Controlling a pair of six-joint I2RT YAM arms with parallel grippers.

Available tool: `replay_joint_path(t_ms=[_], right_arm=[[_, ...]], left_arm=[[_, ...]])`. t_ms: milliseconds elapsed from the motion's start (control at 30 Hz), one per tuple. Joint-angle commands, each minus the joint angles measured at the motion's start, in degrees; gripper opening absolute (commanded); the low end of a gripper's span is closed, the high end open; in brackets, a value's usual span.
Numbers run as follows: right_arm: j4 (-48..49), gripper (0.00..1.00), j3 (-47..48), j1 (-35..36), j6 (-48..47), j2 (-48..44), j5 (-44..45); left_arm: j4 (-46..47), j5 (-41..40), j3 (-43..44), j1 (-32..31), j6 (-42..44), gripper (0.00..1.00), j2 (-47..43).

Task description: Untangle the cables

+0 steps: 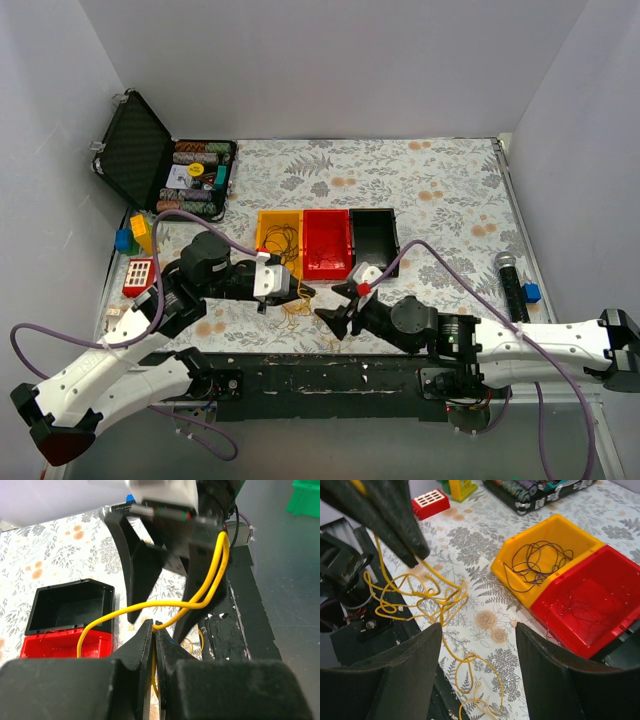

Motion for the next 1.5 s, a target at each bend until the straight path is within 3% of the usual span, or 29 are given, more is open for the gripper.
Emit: replay_joint_path(t_ms=[0, 233, 500, 733, 833, 900, 967, 1000, 1100, 1167, 1267, 1367, 1400, 1467], right_arm=[[9.37, 0.69, 0.07, 0.43, -6.51, 2.79, -6.96], [10.87, 0.69, -1.16, 0.43, -8.44, 4.29, -9.78], [8.86, 0.69, 3.05, 0.52, -14.07, 10.52, -5.74], [12.71, 0.65, 1.48, 1.05, -17.32, 9.92, 0.76], [15.09, 0.55, 0.07, 1.05, -17.59, 8.08, 1.12], [15.18, 0.33, -0.37, 1.05, -17.24, 7.02, 0.07], [13.00, 0.06, 0.15, 1.05, -16.01, 6.32, 0.32], [10.81, 0.01, 0.77, 1.13, -14.53, 5.88, 2.07], [4.30, 0.01, 1.65, 1.22, -11.09, 3.07, 3.49], [2.27, 0.01, 1.13, 1.22, -9.86, 0.00, 2.62], [-4.30, 0.01, 2.70, 1.66, -9.15, -3.08, 0.95], [-12.30, 0.01, 7.53, 1.93, -7.58, -3.09, -1.60], [-13.98, 0.01, 9.19, 1.93, -7.57, -2.83, -2.30], [-17.59, 0.01, 11.66, 2.10, -7.39, -1.95, -2.57]], left_arm=[[-1.17, 1.95, 3.55, 0.23, 0.69, 0.00, 0.00], [-2.84, 3.88, 6.01, 0.23, 1.22, 0.00, 0.62], [-3.72, 8.01, 9.26, 0.23, -0.98, 0.00, 1.76], [-5.21, 10.39, 11.55, 0.23, -2.74, 0.00, 2.11], [-5.65, 10.56, 11.46, 0.31, -2.74, 0.00, 2.11], [-5.65, 10.48, 10.85, 0.31, -2.65, 0.00, 1.94], [-5.65, 9.87, 9.63, 0.23, -2.39, 0.06, 1.68], [-5.65, 9.25, 9.18, 0.23, -1.95, 0.08, 1.41], [-4.08, 5.92, 7.43, 0.23, -1.86, 0.19, 0.62], [-1.89, 3.20, 5.85, 0.23, -3.00, 0.21, -0.08], [3.20, -3.91, 2.42, 0.23, -6.33, 0.37, -1.57], [8.40, -12.44, -1.27, 0.31, -10.90, 0.43, -3.33], [8.93, -14.20, -1.89, 0.23, -12.22, 0.56, -3.60], [7.37, -13.53, -2.86, 0.31, -12.67, 0.67, -3.69]])
